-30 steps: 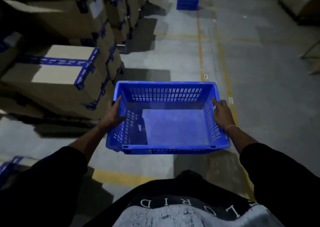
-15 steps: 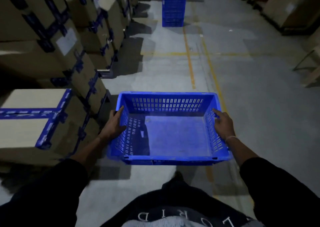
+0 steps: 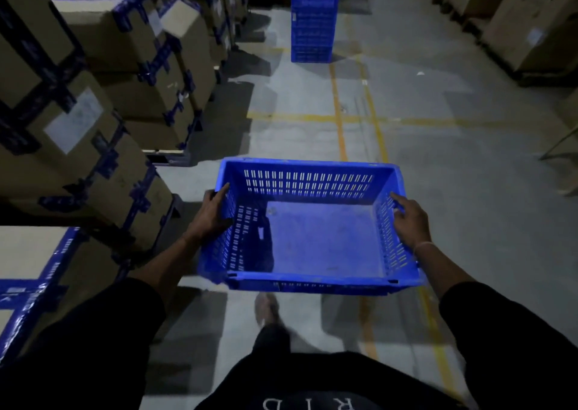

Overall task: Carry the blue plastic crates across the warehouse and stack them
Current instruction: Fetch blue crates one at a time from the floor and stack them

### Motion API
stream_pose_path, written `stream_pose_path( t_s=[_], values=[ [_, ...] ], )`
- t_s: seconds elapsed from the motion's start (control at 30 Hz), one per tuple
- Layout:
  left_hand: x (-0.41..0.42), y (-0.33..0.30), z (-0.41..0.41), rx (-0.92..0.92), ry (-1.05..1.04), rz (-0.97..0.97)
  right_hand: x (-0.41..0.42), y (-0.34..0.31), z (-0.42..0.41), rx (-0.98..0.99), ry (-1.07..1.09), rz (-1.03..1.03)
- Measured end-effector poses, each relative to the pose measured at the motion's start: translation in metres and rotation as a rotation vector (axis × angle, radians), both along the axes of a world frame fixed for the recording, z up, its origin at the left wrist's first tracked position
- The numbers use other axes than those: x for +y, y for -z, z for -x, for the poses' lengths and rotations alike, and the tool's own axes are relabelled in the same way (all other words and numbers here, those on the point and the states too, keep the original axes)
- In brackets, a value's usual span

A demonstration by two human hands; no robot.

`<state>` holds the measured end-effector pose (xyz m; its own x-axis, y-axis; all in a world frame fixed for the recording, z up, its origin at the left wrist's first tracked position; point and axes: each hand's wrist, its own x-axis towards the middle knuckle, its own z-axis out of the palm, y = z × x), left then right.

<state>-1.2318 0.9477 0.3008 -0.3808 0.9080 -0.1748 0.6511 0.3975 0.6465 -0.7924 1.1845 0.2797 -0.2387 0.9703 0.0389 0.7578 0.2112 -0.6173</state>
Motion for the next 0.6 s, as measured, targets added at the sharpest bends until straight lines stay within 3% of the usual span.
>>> stream_pose_path(
  t_s=[0.27,0.6],
  values=[
    [0.182,0.022,0.099,-0.003,0.004,-0.01,0.172,0.015,0.093,-0.007,0.015,0.007],
    [0.396,-0.003,0.215,0.006,0.04,0.009,0.366,0.004,0.2,-0.009,0.058,-0.005]
  ],
)
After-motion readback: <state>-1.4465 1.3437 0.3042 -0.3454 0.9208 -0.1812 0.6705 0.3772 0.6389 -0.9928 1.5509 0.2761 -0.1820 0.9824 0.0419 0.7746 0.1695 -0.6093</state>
